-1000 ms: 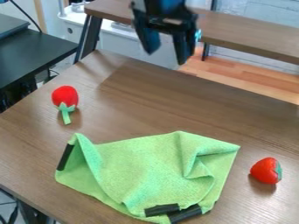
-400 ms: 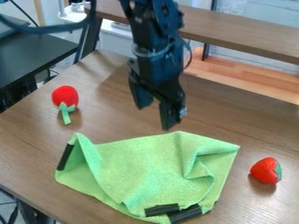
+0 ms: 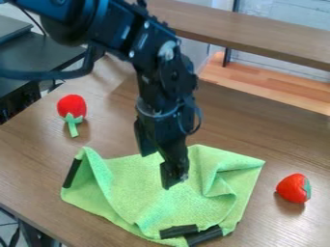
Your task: Unfold the cloth from bottom right to top left
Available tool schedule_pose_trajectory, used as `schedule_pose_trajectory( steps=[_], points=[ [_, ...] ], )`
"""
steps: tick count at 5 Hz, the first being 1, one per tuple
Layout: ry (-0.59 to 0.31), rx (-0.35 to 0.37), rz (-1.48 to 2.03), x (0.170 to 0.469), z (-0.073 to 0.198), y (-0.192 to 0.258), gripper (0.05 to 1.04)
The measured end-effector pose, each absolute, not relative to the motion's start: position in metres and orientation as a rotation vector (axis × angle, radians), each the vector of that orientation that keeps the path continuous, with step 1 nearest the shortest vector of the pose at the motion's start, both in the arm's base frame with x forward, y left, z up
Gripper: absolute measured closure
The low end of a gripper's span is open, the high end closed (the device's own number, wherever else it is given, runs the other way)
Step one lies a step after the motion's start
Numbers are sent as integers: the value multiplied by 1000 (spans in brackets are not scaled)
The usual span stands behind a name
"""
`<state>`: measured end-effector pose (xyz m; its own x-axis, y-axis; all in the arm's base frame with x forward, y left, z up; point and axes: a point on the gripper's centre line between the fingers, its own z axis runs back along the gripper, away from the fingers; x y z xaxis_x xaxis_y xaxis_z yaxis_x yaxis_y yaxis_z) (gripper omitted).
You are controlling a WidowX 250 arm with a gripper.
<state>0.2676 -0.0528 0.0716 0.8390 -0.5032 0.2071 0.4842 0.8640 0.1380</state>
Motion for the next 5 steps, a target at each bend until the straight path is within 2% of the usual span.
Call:
schedule_pose_trajectory(
  steps=[3, 5],
  points=[
    [-257, 184, -632, 252, 26, -58, 83],
    [-255, 212, -659, 254, 13, -62, 83]
  ],
)
